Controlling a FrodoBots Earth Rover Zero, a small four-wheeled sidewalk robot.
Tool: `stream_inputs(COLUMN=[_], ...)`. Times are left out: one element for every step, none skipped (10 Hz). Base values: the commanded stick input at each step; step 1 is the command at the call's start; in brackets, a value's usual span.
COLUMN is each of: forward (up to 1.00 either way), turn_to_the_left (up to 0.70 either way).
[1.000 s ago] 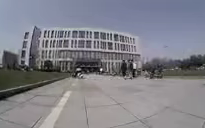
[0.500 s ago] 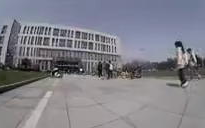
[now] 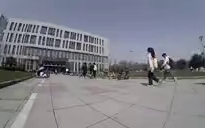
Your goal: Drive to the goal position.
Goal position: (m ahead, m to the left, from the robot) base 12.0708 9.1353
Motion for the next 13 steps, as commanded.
stream_inputs(forward=[0.47, 0.16, 0.00, 0.00, 0.00, 0.00, 0.00, 0.00, 0.00, 0.00, 0.00, 0.00, 0.00], turn_to_the_left=[-0.02, -0.01, 0.10, 0.33, 0.55, 0.77, 0.99, 0.98, 0.68, 0.31, 0.02, 0.16, 0.31])
